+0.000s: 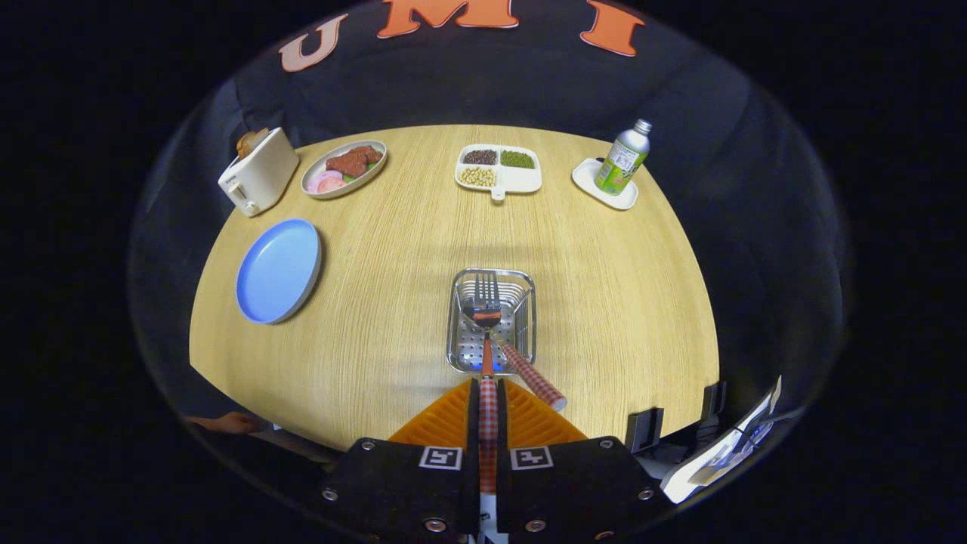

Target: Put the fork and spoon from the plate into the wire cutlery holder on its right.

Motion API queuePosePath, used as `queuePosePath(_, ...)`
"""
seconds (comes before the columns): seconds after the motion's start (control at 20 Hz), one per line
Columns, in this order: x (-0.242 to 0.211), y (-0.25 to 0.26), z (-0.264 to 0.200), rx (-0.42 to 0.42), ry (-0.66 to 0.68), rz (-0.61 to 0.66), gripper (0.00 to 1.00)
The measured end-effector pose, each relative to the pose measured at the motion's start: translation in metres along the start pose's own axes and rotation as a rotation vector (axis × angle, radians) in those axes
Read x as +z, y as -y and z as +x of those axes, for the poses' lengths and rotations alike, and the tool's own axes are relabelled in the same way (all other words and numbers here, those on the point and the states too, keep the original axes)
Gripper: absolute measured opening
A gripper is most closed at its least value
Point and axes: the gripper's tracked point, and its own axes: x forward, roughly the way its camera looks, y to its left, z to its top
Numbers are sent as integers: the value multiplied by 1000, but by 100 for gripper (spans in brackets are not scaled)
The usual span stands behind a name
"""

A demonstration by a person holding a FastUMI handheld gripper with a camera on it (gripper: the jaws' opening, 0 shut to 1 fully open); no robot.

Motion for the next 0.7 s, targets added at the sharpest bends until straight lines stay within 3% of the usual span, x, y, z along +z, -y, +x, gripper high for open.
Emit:
queuePosePath(0.3,-10,6,16,-32,-158,-116,10)
queuePosePath(0.7,6,-1,21,-2,-199,-124,13)
